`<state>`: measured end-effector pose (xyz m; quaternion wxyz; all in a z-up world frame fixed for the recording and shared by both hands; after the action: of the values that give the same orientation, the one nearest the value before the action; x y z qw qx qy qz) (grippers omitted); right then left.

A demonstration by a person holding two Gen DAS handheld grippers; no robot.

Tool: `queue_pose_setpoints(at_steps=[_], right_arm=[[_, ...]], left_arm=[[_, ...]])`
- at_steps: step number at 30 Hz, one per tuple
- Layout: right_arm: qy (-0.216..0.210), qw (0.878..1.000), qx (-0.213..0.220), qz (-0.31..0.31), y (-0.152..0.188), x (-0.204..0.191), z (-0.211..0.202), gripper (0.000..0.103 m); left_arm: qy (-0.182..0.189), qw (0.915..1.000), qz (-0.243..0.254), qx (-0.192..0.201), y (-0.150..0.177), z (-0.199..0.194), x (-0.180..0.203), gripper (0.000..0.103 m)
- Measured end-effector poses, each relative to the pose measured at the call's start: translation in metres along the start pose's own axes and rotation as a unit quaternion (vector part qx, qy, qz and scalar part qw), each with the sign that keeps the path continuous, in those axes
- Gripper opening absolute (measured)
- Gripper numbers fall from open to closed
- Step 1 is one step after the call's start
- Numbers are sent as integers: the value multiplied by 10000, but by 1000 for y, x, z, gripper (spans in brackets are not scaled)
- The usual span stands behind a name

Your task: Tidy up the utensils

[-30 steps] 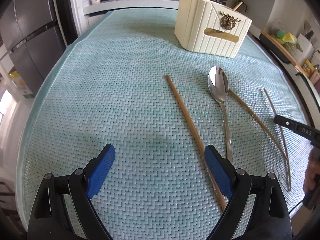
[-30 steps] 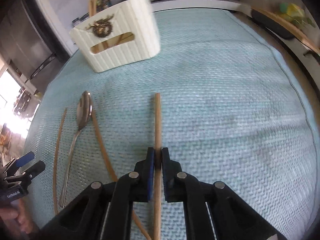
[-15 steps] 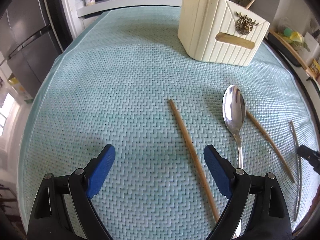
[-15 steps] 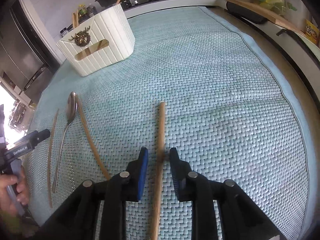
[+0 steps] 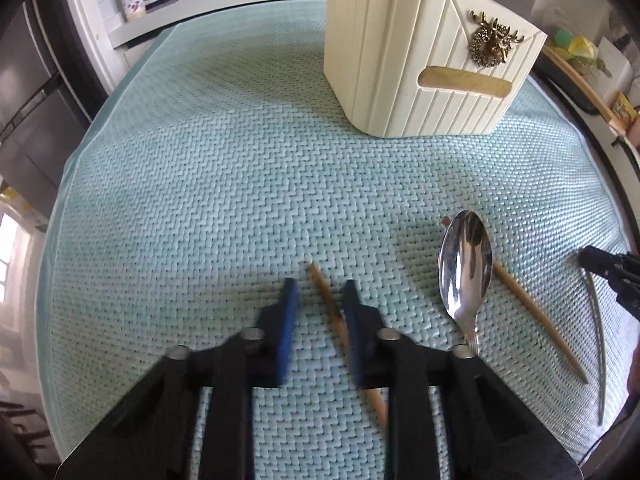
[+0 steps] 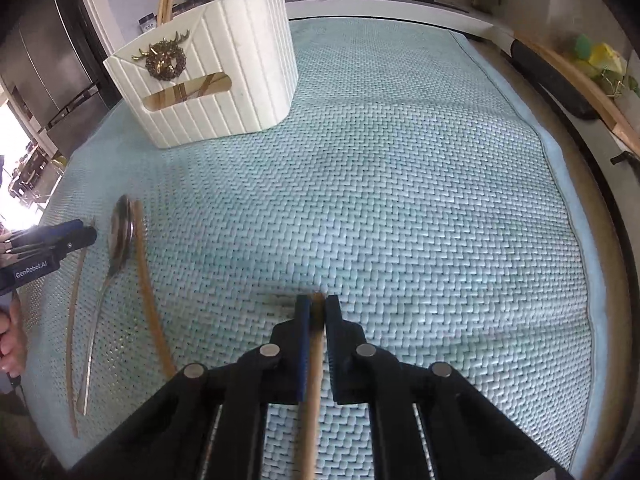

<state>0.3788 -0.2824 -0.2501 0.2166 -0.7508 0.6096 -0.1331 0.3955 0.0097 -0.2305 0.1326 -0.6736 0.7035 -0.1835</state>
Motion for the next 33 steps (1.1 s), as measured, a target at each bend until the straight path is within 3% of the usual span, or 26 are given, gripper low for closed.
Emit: queue_pose_setpoints(at_steps=[6, 14, 23, 33], right_arm=[[-357, 9975, 556, 231, -22, 5, -27, 7], [-643, 9862, 1519, 154, -43, -10, -105, 7], [-761, 9690, 2351, -67, -18, -23, -183, 7], [-659, 9495, 3042, -395, -3, -47, -240, 7]], left_arm=[[349, 9991, -184, 180, -5, -8, -9, 3], [679, 9922, -306, 1002, -12, -85, -17, 3], [850, 9749, -155, 2050, -7, -190, -9, 3], [1011, 9616, -141, 2547, 0, -235, -9, 2]])
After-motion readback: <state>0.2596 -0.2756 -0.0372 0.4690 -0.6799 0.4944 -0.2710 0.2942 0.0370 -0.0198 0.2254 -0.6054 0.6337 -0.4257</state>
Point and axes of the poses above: each gripper's, at about its wrist camera, not at the fingertips, and z roughly the way its jaws point, x to its right, y to its underside, the point moved 2 cm from there along z, roughly the way its jaws point, and after that the axes turned 2 degrees about -z, right-handed, at the moved point
